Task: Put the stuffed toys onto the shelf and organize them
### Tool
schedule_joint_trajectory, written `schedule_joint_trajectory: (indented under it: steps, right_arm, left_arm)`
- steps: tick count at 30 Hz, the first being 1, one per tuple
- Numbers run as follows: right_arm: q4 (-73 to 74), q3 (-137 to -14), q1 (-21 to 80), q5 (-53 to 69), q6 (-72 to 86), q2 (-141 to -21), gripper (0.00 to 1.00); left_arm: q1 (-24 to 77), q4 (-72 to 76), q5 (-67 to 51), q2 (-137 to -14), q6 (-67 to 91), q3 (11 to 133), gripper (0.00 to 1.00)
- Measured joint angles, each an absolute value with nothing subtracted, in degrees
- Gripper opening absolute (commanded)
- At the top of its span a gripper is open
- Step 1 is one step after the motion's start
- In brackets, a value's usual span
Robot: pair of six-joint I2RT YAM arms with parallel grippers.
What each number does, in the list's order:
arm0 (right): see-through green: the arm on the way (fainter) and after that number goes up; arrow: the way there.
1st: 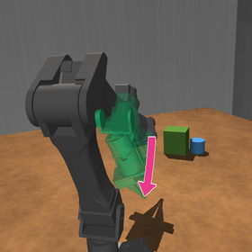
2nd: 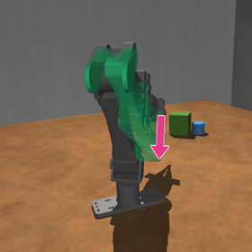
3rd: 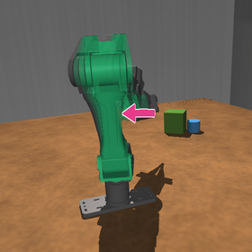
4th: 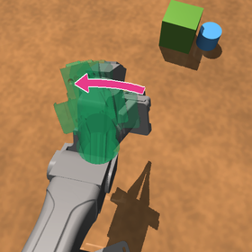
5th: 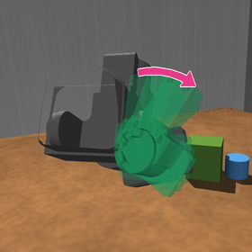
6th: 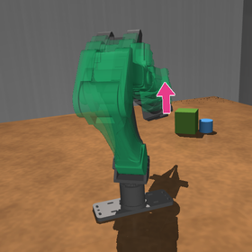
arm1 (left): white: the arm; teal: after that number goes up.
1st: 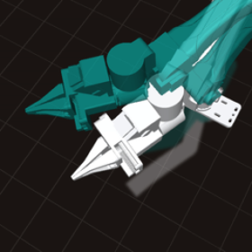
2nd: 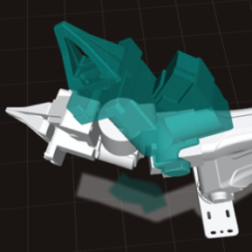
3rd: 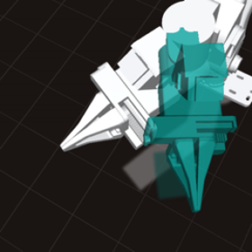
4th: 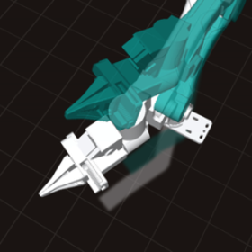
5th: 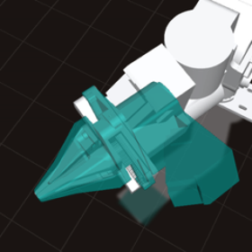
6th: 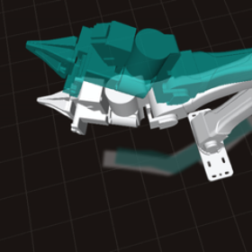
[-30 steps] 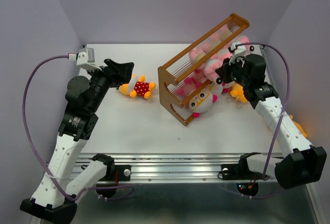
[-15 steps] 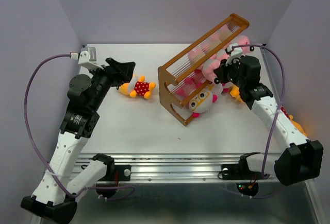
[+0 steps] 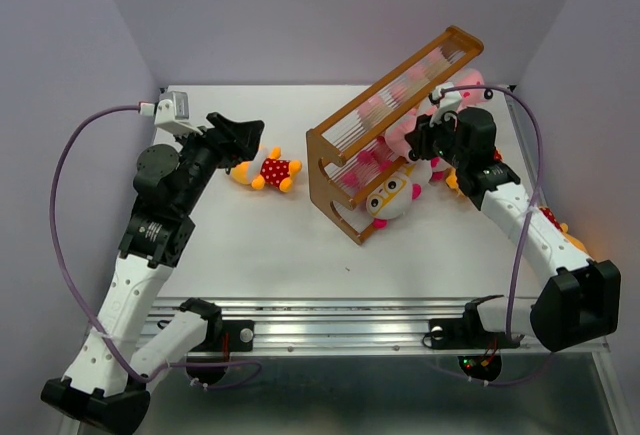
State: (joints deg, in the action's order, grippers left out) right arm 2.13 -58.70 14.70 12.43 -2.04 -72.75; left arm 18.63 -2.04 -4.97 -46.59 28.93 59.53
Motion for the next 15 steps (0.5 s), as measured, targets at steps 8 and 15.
schedule_joint_trajectory:
  steps: [8, 15]
  right_arm:
    - [2.6, -58.7, 14.7, 12.1, -3.0, -71.8, 0.68]
    - [9.0, -61.6, 14.5, 14.4, -6.4, -66.2, 0.85]
  left_arm:
    - [18.6, -3.1, -5.8, -48.2, 29.0, 59.5, 0.85]
    - [18.4, -6.7, -5.2, -50.1, 29.5, 59.5, 0.84]
